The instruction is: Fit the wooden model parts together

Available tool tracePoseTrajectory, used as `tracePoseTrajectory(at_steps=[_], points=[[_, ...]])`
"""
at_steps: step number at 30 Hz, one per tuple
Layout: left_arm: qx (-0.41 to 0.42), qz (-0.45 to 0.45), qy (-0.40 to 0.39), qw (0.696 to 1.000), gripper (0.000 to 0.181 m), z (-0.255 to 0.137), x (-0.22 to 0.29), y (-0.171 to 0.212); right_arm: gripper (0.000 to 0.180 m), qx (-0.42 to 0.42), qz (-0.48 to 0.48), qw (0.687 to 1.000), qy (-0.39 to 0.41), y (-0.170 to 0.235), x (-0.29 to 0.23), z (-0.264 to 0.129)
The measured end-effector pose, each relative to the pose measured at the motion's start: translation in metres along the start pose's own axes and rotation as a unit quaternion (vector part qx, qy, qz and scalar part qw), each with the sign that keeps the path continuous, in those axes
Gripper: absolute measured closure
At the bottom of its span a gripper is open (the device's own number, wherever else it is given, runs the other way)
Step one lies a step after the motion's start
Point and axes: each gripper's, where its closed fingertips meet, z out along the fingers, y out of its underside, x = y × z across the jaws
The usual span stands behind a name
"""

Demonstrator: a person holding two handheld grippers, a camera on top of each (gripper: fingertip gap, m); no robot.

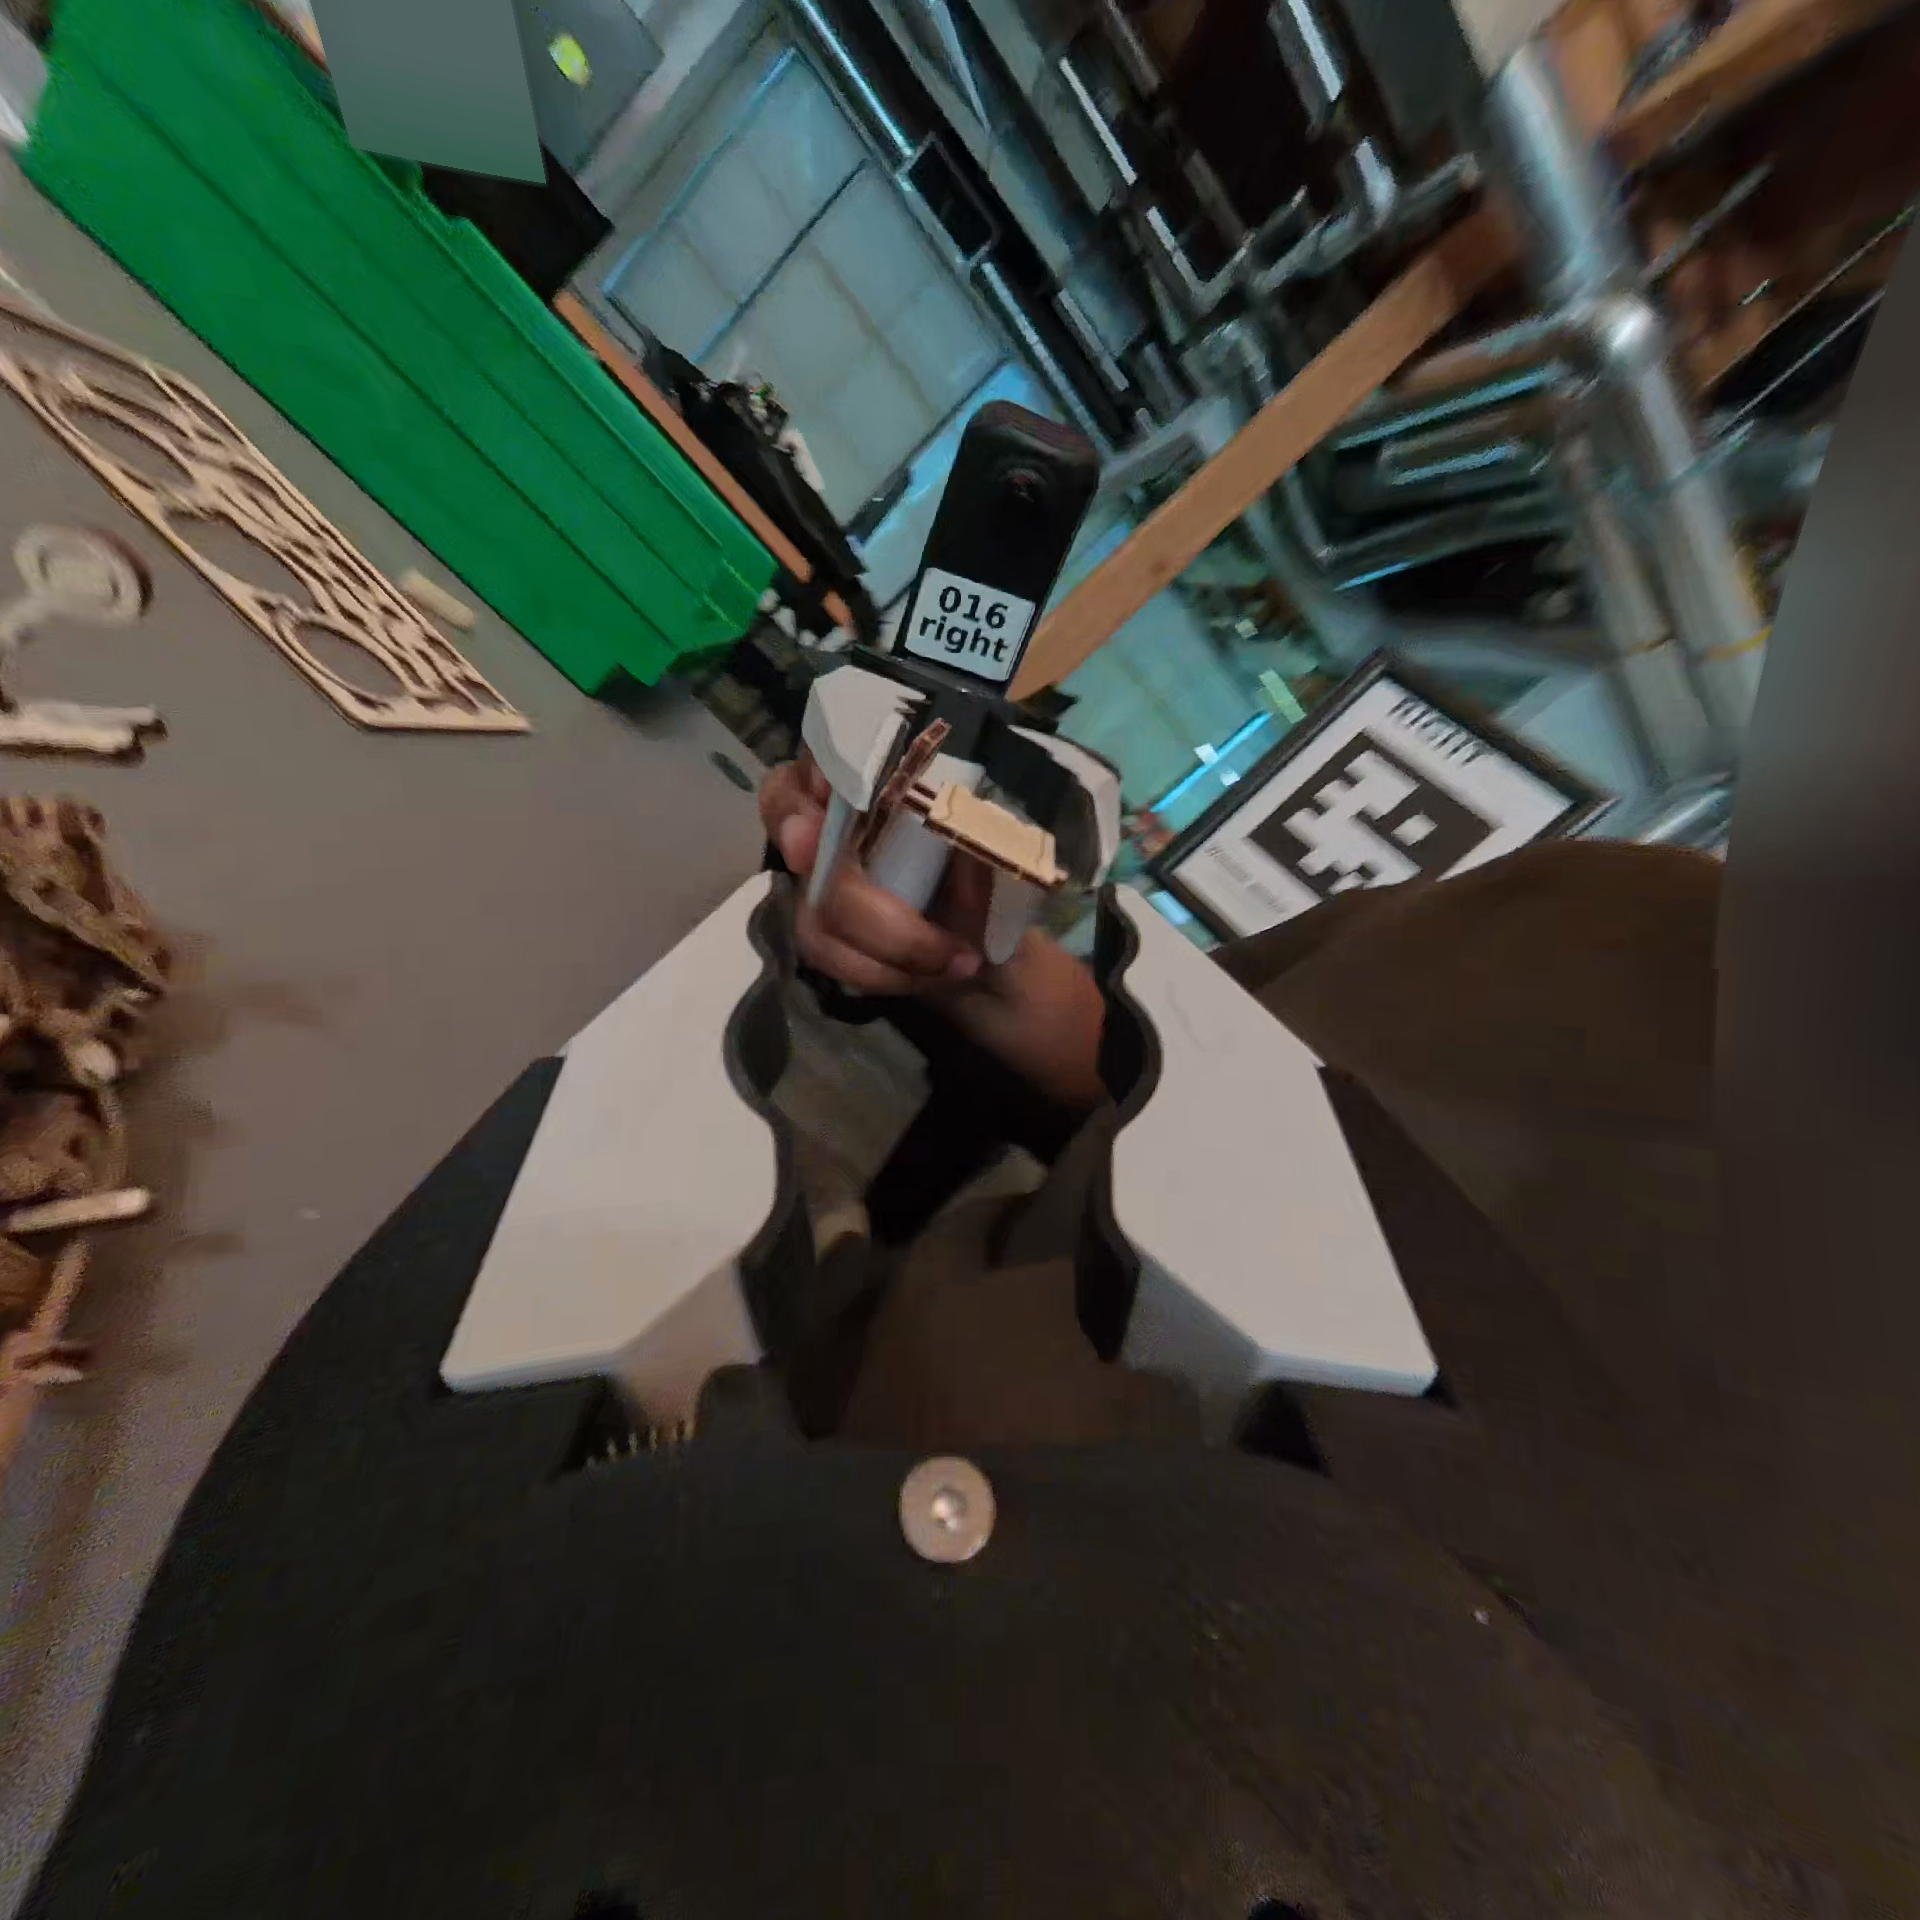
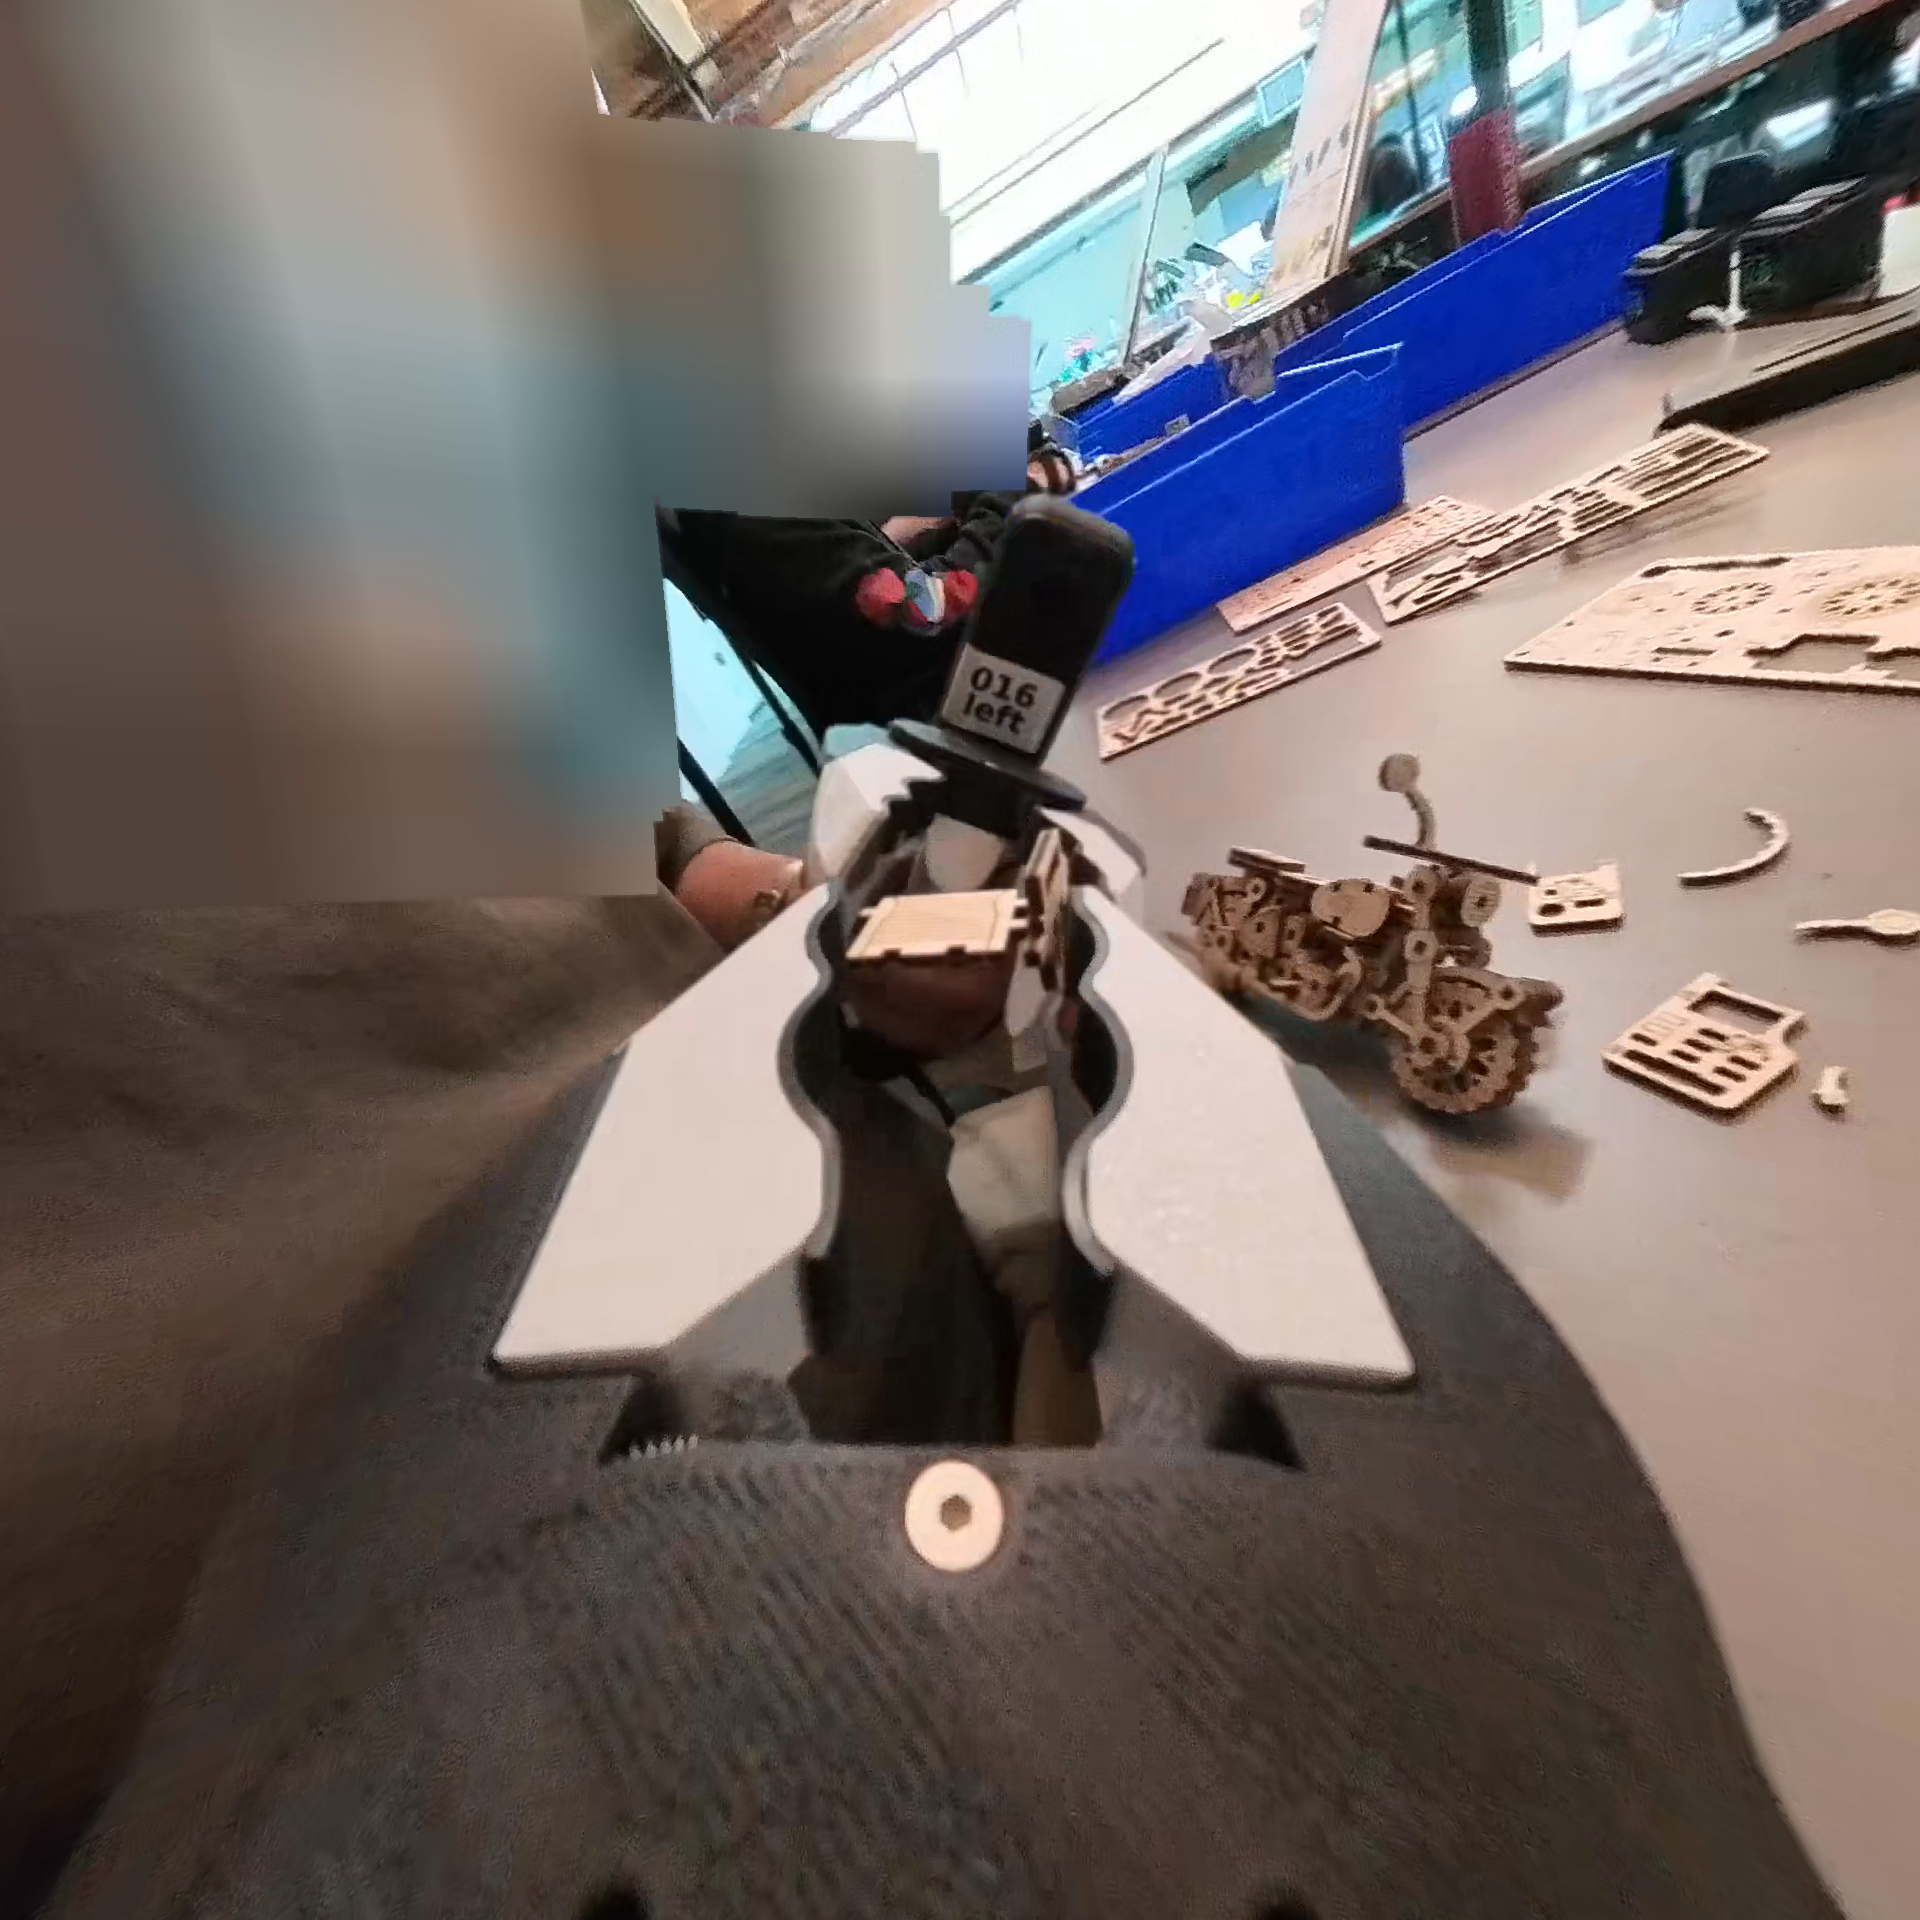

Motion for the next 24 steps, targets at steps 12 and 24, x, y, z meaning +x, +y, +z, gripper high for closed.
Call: tracePoseTrajectory(at_steps=[12,24], points=[[0.009,0.102,-0.006,0.995,0.141,-0.001,0.012,-0.002,0.138,0.008,0.095,0.994,-0.06,0.0,-0.01,0.004],[0.01,0.145,-0.017,0.989,0.141,-0.001,0.015,-0.002,0.138,-0.001,0.119,0.99,-0.075,0.003,-0.013,0.007]])
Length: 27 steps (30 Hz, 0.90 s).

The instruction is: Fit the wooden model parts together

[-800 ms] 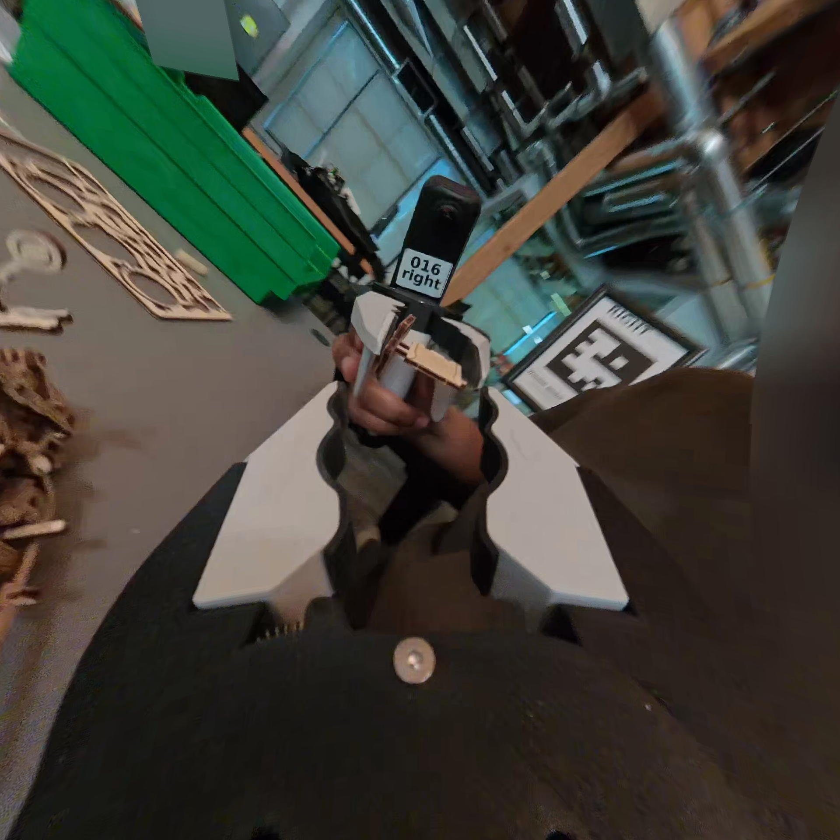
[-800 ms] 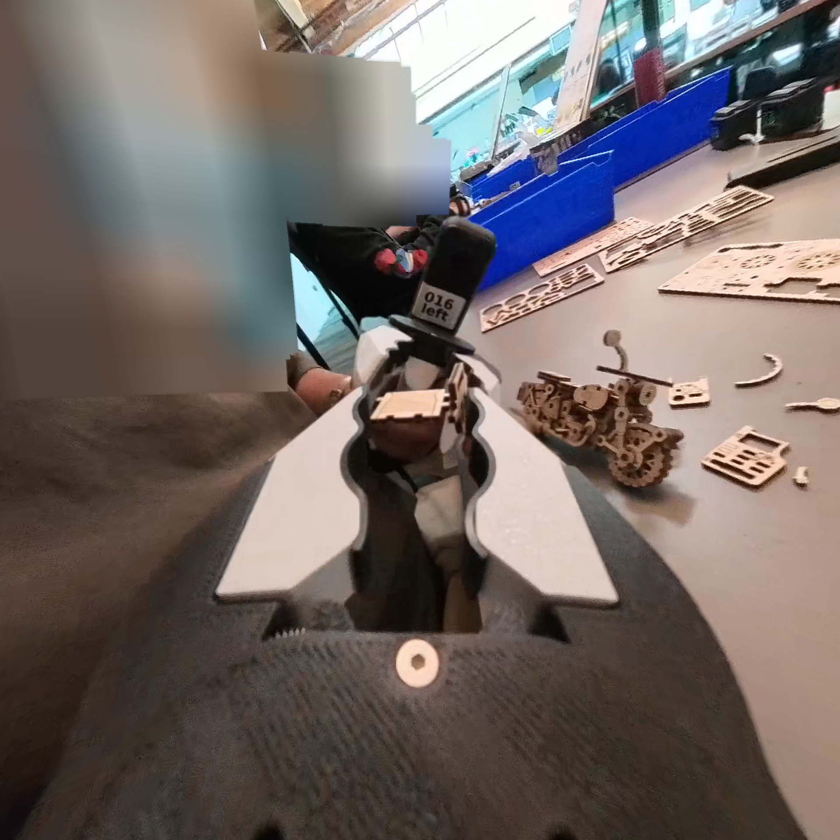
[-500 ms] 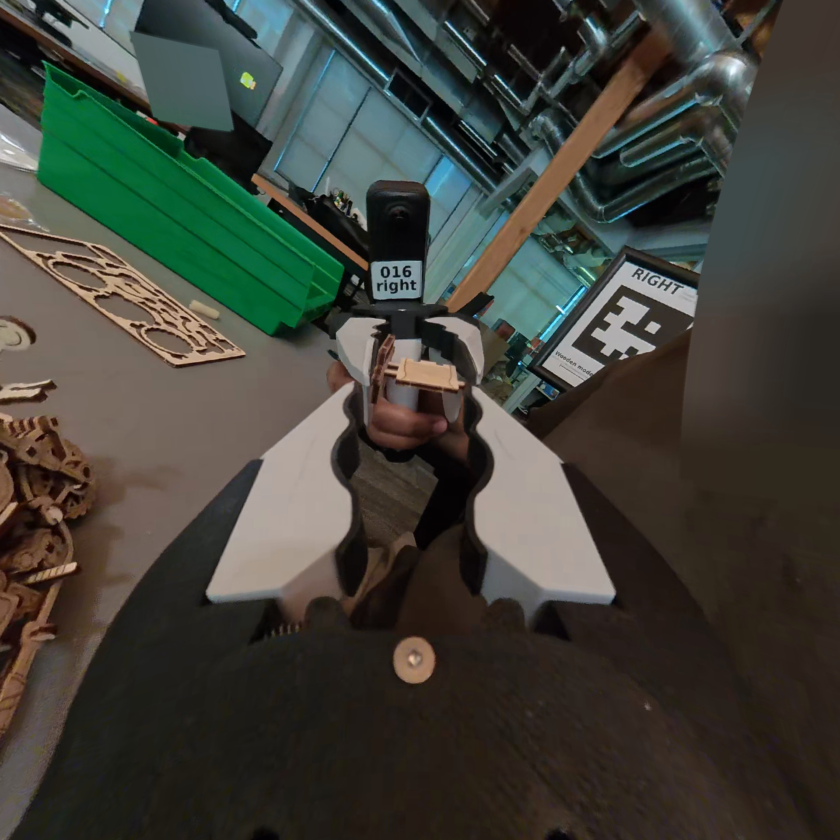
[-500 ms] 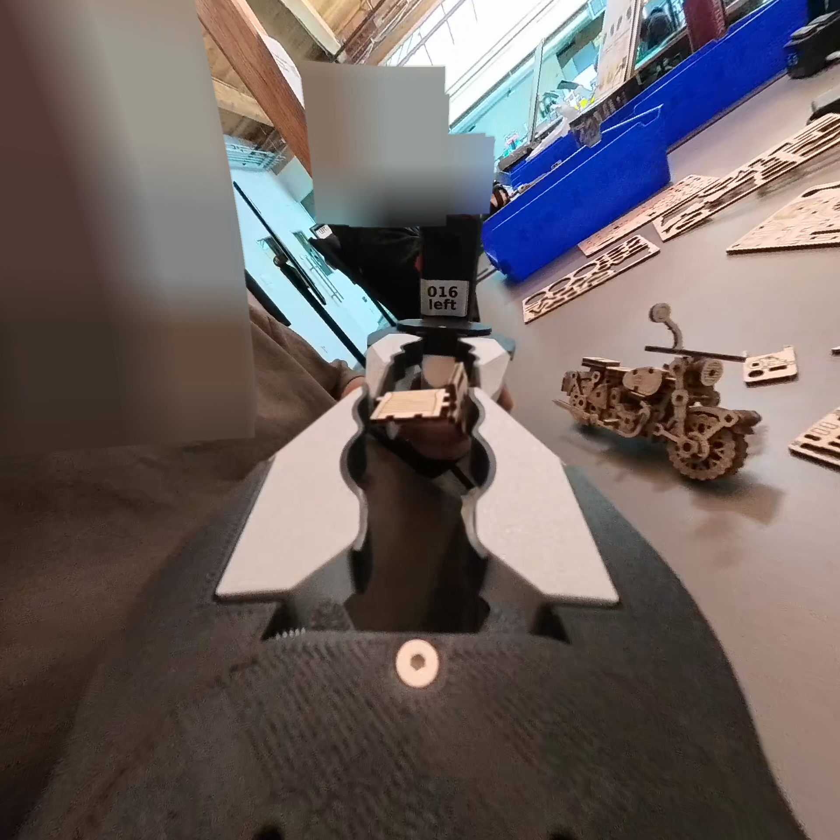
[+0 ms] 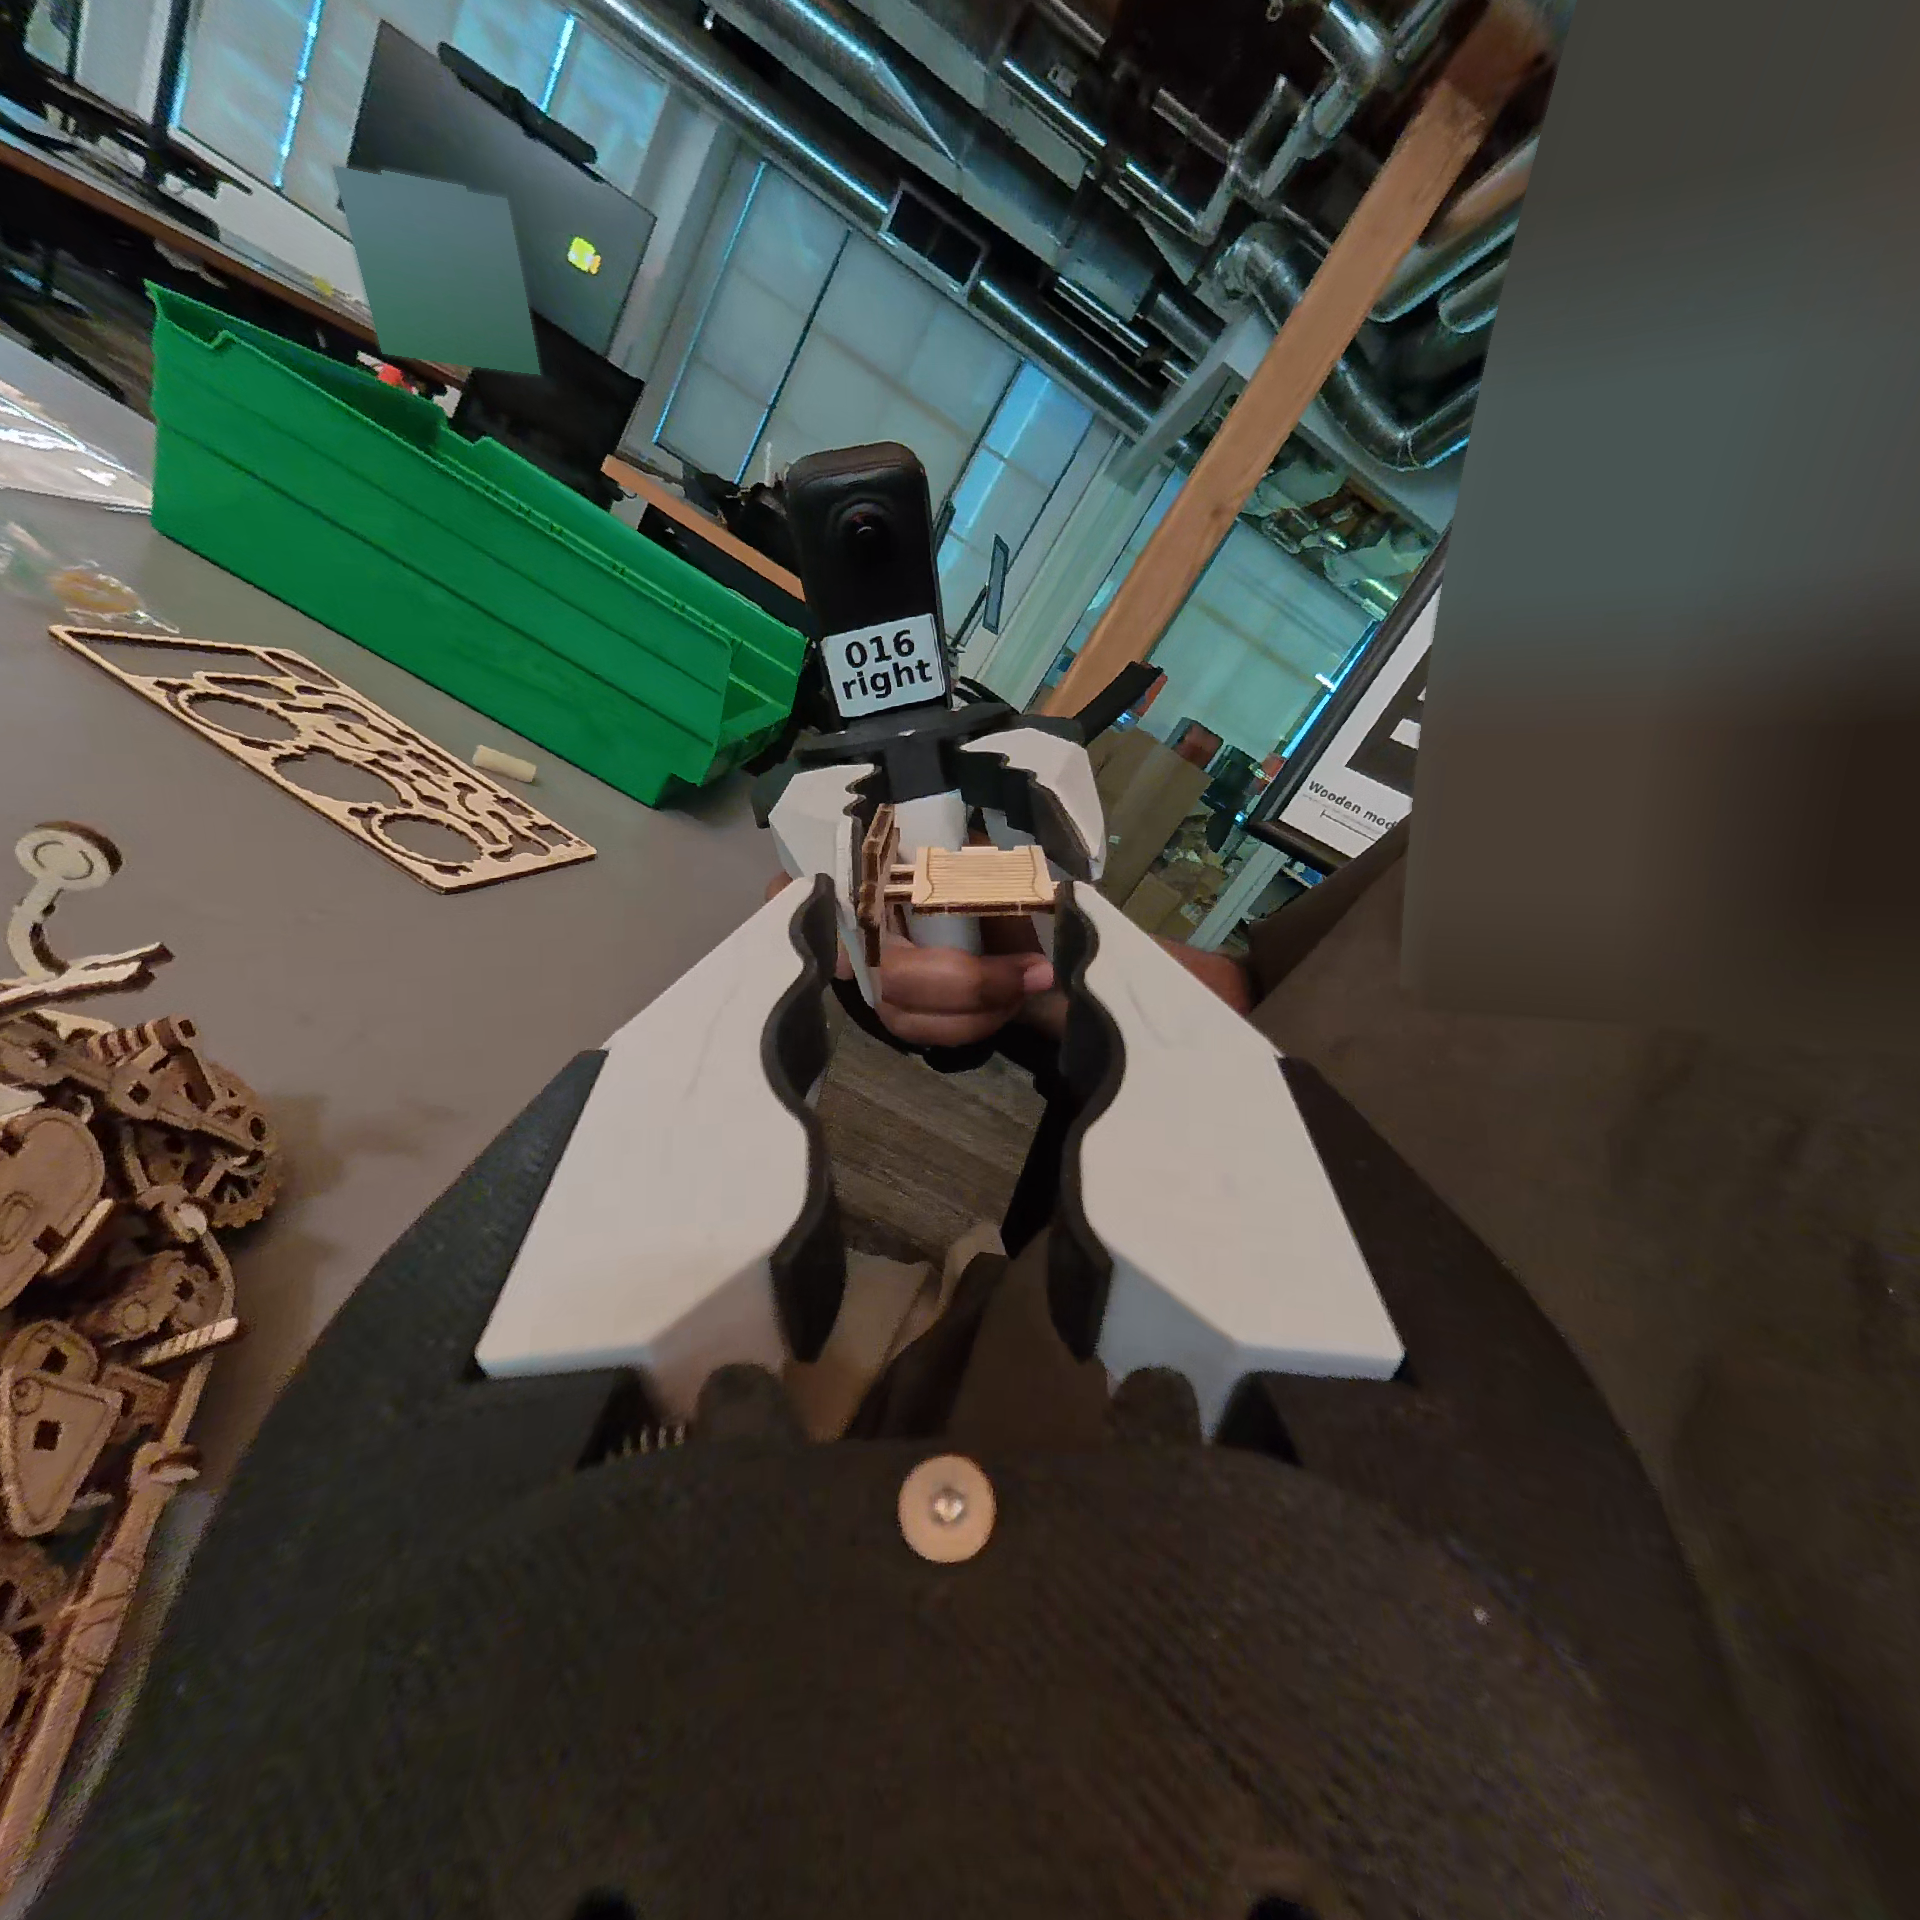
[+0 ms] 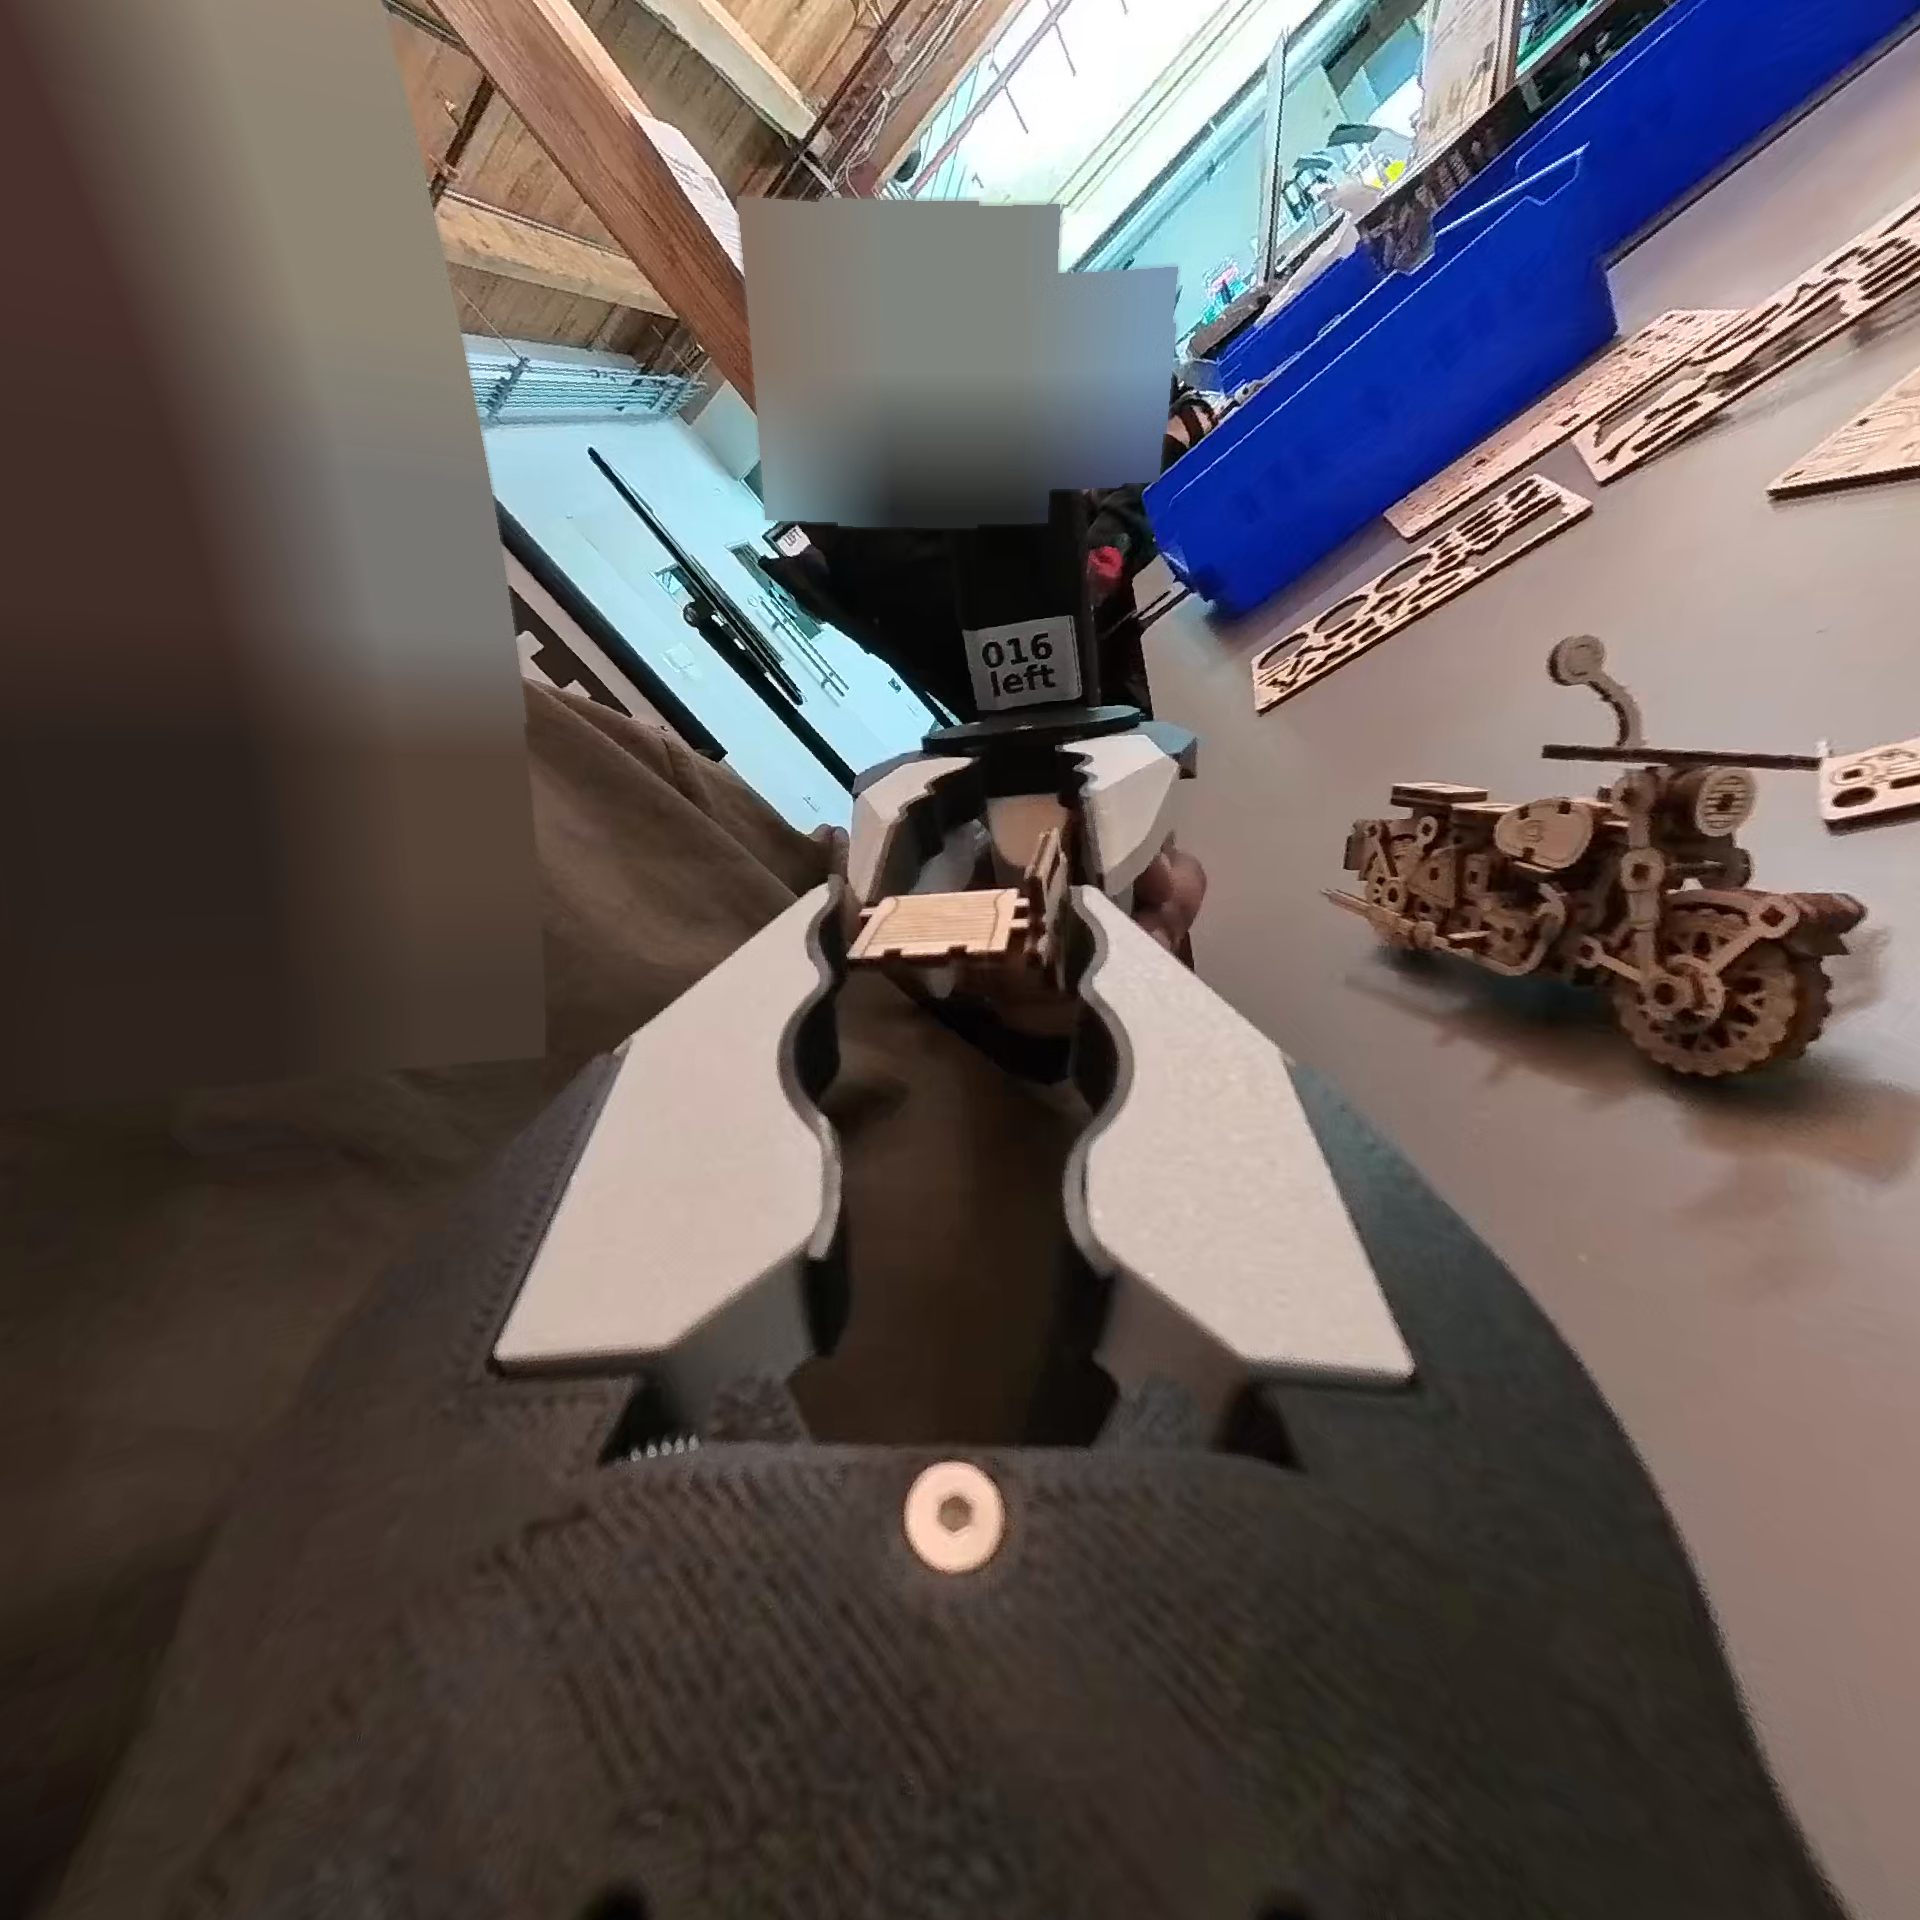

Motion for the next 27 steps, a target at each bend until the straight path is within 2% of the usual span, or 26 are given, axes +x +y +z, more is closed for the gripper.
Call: tracePoseTrajectory(at_steps=[6,8,24,27], points=[[0.013,-0.002,0.001,1.0,0.148,-0.003,-0.001,-0.005,0.132,0.001,-0.01,1.0,0.017,-0.001,0.003,-0.001],[0.01,-0.003,0.0,1.0,0.147,-0.003,-0.001,-0.004,0.139,0.004,-0.009,1.0,0.015,-0.003,0.003,-0.002],[0.033,0.005,0.0,0.999,0.148,-0.005,0.001,-0.011,0.134,-0.025,-0.057,0.997,0.05,-0.001,0.006,-0.009],[0.037,0.01,-0.001,0.999,0.151,-0.006,0.001,-0.012,0.14,-0.031,-0.052,0.997,0.043,0.0,0.005,-0.009]])
